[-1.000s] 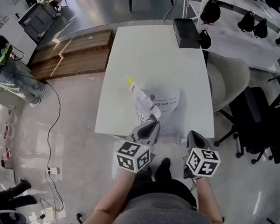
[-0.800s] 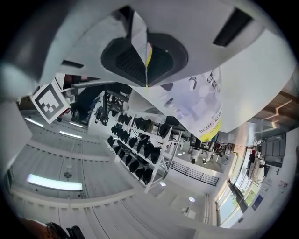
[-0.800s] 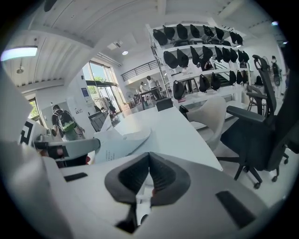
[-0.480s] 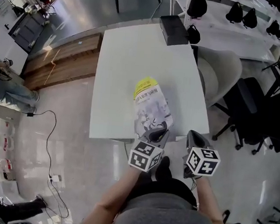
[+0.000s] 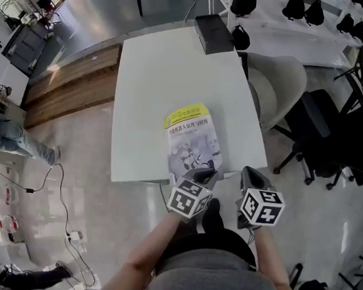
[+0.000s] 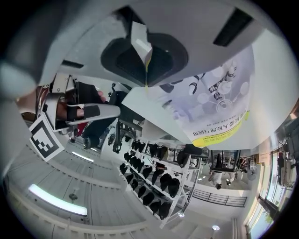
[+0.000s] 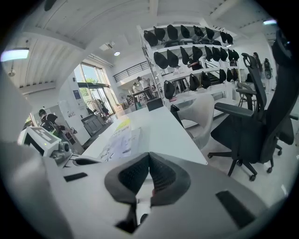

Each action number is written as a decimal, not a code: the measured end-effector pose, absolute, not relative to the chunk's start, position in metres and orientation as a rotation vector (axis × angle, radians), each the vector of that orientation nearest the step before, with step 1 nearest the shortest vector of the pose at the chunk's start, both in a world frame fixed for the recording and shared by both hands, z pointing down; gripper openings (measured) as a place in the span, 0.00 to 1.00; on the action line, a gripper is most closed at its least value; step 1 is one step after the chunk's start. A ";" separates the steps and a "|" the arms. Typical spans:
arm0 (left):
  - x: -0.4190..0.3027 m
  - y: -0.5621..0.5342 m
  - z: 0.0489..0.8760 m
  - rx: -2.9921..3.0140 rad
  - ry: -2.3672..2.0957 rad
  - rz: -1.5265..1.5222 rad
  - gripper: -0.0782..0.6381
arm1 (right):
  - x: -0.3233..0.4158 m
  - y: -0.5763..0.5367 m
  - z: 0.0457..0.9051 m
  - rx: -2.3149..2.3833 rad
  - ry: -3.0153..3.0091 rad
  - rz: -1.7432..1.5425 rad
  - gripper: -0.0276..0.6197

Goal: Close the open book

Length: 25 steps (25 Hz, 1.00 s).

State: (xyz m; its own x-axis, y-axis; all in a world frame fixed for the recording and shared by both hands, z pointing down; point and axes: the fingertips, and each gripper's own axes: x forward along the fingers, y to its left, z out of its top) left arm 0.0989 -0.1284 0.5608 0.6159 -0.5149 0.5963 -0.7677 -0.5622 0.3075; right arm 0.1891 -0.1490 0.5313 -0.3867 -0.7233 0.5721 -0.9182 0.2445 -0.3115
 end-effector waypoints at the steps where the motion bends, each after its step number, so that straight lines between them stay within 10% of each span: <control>1: 0.099 -0.128 0.562 2.287 -0.996 0.615 0.13 | 0.190 -0.149 0.532 1.523 -2.208 0.889 0.05; 25: 0.122 -0.118 0.585 2.254 -0.833 0.788 0.17 | 0.196 -0.145 0.538 1.544 -2.184 0.910 0.05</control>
